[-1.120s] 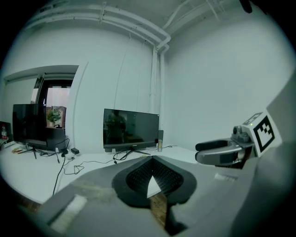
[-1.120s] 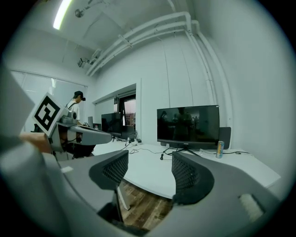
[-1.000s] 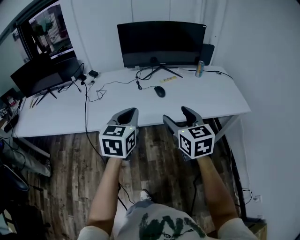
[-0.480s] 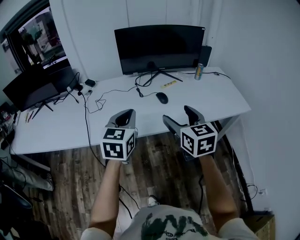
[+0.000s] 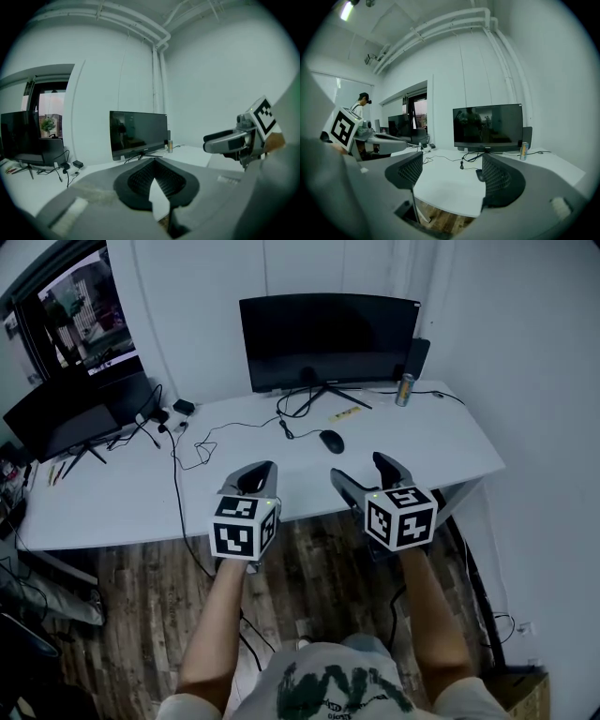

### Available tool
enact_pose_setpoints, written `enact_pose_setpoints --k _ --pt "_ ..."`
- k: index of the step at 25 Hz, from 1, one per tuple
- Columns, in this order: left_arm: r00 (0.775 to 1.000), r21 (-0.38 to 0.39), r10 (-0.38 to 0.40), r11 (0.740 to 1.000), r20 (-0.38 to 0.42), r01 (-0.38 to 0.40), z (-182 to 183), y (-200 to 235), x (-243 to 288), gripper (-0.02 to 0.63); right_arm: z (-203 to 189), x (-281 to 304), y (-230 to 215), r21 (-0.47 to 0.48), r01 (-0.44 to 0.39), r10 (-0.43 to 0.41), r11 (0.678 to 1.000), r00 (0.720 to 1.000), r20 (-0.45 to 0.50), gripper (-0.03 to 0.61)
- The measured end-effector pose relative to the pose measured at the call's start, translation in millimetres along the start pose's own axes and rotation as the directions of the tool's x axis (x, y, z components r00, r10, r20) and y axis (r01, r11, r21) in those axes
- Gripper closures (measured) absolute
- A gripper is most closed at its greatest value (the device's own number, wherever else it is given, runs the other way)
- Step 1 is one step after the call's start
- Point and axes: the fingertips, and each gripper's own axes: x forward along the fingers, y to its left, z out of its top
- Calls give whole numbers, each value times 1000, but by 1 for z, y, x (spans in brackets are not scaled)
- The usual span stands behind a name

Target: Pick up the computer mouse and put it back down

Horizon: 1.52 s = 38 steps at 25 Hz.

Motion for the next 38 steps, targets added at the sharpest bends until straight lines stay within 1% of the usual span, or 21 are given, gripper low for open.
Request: enact_pose_setpoints --k 6,13,21,28,32,38 --pt "1000 -23 7 1000 11 -7 -2 10 12 611 -4 16 -5 -5 8 -8 1000 1000 -12 196" --pt "1000 -33 13 999 -3 -14 -10 21 46 611 -12 48 -28 -5 8 -8 1000 999 -40 196" --pt "997 -34 76 996 -9 -76 -1 53 109 611 -14 118 -70 -5 -34 33 999 997 -76 196" --pt "994 -38 106 994 -35 -107 11 73 174 611 -10 178 -114 5 -67 67 998 992 -109 196" --pt "992 -26 115 993 -48 -116 15 77 203 611 -5 203 -135 10 -74 74 997 990 -118 196" --pt "990 -35 124 991 -67 -127 11 84 230 609 -11 230 -154 17 -87 88 996 985 -151 196"
